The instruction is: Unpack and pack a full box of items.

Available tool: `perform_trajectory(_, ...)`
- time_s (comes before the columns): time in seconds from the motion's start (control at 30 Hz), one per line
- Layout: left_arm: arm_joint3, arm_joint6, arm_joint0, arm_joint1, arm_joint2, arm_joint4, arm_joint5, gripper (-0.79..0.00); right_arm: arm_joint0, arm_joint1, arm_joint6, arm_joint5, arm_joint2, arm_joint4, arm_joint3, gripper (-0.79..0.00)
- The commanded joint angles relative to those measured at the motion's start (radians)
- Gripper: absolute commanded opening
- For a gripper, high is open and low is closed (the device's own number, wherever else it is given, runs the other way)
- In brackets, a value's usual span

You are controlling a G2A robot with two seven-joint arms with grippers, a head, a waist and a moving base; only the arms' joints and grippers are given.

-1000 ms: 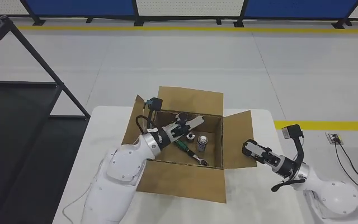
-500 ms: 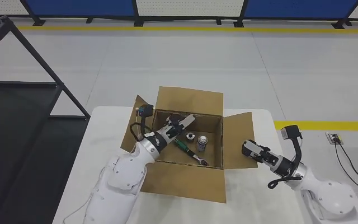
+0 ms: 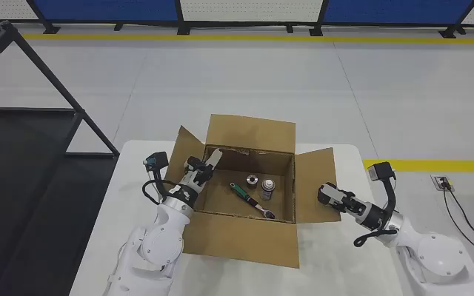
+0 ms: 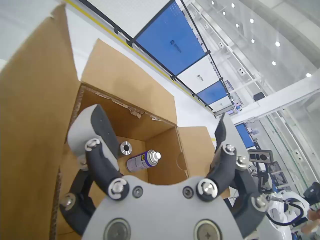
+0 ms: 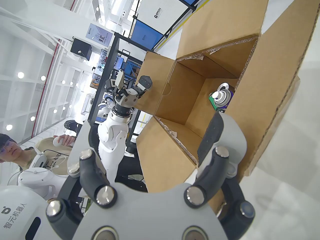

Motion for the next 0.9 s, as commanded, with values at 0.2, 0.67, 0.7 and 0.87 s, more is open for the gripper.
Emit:
perform_trajectory(0.2,-0.041,0.043,0.056,-0.001,-0.032,-0.031,0.080,0.000,0.031,0.001,0.003,0.007,-0.020,-0.001,0.013,0.000)
perform_trajectory(0.67,0.009,0.052,0.055,-0.002,-0.076,-0.091,0.109,0.000,0.059,0.004,0.011,0.018,-0.042,-0.007,0.027,0.000)
perform_trajectory(0.7,0.014,0.051,0.053,-0.002,-0.077,-0.094,0.109,0.000,0.059,0.005,0.011,0.019,-0.042,-0.006,0.027,0.000)
perform_trajectory(0.87,0.029,0.045,0.047,-0.001,-0.082,-0.100,0.111,0.000,0.064,0.006,-0.005,0.056,-0.049,-0.030,0.044,0.000)
